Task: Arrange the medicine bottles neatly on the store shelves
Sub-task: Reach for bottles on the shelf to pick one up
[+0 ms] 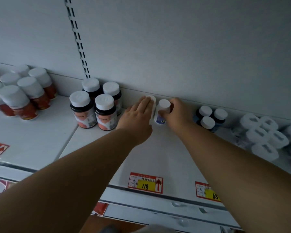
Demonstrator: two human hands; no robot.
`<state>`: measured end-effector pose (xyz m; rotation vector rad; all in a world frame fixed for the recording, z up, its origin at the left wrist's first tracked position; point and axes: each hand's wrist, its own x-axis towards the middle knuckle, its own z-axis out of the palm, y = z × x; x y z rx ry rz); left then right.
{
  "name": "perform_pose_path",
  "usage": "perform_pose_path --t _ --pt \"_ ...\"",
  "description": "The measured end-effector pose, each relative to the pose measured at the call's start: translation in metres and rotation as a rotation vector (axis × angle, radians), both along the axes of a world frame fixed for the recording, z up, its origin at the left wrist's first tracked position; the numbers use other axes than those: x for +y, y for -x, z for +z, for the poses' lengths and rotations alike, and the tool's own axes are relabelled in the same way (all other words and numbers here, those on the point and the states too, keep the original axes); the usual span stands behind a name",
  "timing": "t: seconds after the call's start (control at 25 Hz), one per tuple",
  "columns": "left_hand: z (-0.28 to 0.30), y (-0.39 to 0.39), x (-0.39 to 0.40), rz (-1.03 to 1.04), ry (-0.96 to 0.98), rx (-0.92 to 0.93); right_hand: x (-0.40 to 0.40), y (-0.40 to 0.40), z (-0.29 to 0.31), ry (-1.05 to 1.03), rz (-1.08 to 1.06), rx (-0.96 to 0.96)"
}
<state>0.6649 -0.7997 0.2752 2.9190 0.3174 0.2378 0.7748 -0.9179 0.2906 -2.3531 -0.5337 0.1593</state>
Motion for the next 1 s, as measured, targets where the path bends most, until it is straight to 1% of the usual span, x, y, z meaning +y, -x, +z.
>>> perform_pose_path --t 0.2,0.32,0.4,0.52,0.56,0.6,0.72,0.84,0.92,1.0 --pt "0.007 -0.001 0.004 -0.025 -0.014 0.057 0.006 -0.009 -0.008 -0.056 -0.035 -0.003" --pt "0.016 0.001 0.005 -0.052 -0.016 0.081 -0.007 0.015 -0.006 -0.004 -0.062 -0.070" --pt "0.024 0.008 0.003 -0.083 0.003 -0.010 -0.022 0.045 -0.003 0.058 -0.079 -0.143" --pt "0.027 0.040 -0.012 -0.155 0.076 -0.244 -0.050 0.096 0.007 0.105 -0.044 -0.171" --pt "0.023 0.056 -0.018 -0.184 0.113 -0.295 -0.057 0.111 0.011 0.099 -0.037 -0.181" --pt "0.017 0.074 -0.025 -0.231 0.151 -0.306 -0.066 0.127 0.014 0.102 -0.045 -0.204" --pt "-0.002 0.125 -0.045 -0.380 0.182 -0.246 -0.093 0.179 0.021 0.105 -0.098 -0.303" --pt "-0.013 0.154 -0.061 -0.478 0.101 -0.185 -0.118 0.220 0.022 0.079 -0.131 -0.348" --pt "-0.021 0.171 -0.069 -0.502 0.084 -0.186 -0.131 0.241 0.019 0.060 -0.121 -0.320" --pt "-0.037 0.198 -0.085 -0.518 0.105 -0.145 -0.146 0.261 0.004 0.081 -0.112 -0.209"
